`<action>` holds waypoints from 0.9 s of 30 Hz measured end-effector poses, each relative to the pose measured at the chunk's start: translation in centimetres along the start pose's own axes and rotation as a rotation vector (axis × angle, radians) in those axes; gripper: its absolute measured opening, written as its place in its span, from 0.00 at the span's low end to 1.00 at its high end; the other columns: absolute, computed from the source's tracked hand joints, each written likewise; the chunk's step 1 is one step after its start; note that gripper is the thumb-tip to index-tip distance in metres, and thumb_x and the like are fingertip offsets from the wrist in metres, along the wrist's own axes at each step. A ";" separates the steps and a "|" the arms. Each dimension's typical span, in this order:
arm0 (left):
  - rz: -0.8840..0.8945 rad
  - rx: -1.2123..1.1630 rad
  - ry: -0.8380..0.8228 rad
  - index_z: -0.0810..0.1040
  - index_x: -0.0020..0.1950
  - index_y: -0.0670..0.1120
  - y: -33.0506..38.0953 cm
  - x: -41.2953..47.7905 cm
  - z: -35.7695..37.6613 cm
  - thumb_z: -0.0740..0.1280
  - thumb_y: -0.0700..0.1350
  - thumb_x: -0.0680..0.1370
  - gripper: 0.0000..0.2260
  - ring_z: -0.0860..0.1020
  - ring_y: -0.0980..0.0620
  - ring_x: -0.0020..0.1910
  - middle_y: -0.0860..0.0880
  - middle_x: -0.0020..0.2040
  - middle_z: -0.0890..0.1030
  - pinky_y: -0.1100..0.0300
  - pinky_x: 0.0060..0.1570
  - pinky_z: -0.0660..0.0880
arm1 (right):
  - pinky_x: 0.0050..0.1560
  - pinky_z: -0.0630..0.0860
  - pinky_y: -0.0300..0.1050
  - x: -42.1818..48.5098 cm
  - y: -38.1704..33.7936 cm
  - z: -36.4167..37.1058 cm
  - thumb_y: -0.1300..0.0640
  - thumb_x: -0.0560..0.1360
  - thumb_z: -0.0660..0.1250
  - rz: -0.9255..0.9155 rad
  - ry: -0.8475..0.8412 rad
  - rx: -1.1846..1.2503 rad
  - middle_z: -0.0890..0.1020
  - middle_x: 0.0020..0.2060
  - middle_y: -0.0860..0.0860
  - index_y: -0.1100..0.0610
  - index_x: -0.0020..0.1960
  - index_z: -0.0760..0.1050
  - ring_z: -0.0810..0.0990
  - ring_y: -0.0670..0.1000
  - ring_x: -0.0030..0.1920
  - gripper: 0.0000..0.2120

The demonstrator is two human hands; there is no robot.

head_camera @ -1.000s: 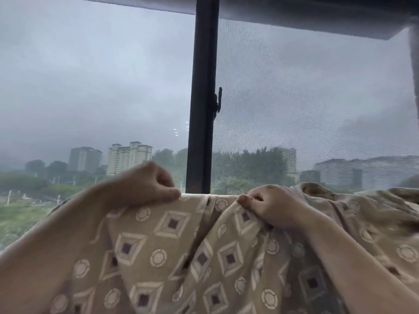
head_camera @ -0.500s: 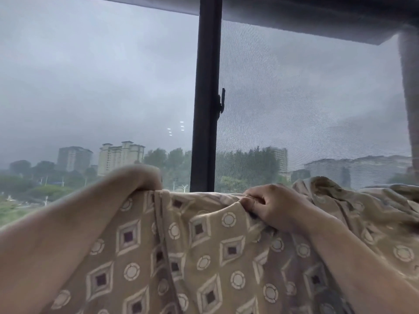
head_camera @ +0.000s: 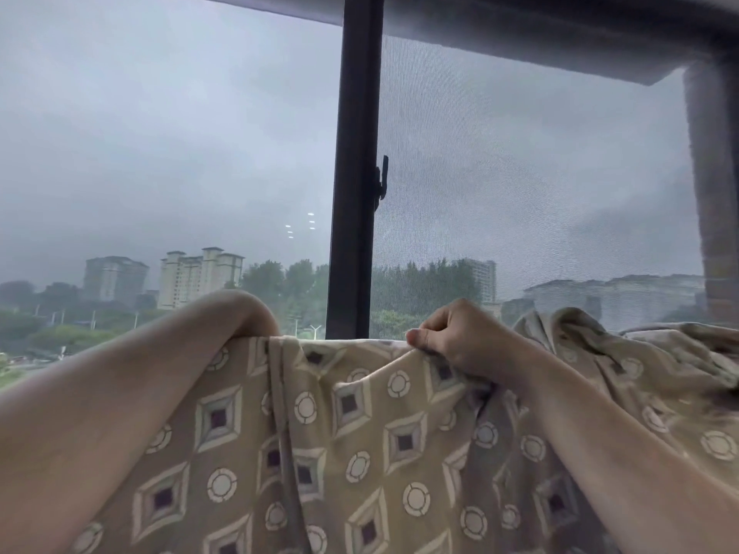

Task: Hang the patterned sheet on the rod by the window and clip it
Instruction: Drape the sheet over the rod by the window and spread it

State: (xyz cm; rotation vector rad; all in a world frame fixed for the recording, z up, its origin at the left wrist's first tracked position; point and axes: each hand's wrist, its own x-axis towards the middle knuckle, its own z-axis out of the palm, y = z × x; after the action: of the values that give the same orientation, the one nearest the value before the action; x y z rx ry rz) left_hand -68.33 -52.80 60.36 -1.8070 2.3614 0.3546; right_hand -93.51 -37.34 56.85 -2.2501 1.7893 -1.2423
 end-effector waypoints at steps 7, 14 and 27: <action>0.036 -0.096 -0.020 0.72 0.69 0.36 1.3 -1.5 0.5 0.60 0.46 0.82 0.19 0.74 0.44 0.66 0.41 0.67 0.75 0.58 0.52 0.76 | 0.31 0.69 0.39 5.0 0.2 -0.2 0.54 0.76 0.71 0.032 0.208 -0.118 0.72 0.20 0.49 0.61 0.28 0.75 0.69 0.47 0.21 0.20; 0.307 -0.563 0.070 0.79 0.51 0.38 1.3 -3.6 1.1 0.57 0.59 0.81 0.25 0.79 0.44 0.50 0.41 0.52 0.81 0.51 0.59 0.74 | 0.37 0.74 0.42 10.3 0.9 2.4 0.54 0.76 0.68 0.096 -0.117 -0.771 0.77 0.32 0.50 0.60 0.40 0.79 0.76 0.49 0.35 0.10; 0.228 -0.336 0.099 0.80 0.43 0.41 1.4 -4.5 1.1 0.62 0.41 0.76 0.08 0.80 0.45 0.44 0.43 0.43 0.81 0.53 0.48 0.77 | 0.45 0.79 0.45 3.1 -6.8 3.3 0.31 0.74 0.61 -0.099 -0.521 -0.201 0.85 0.39 0.47 0.52 0.44 0.83 0.81 0.47 0.38 0.26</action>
State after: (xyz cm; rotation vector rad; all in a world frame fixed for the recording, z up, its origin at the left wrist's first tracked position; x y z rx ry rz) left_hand -68.47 -47.94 60.57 -1.7153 2.7213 0.7469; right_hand -85.97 -39.00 59.47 -2.4811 1.6684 -0.4230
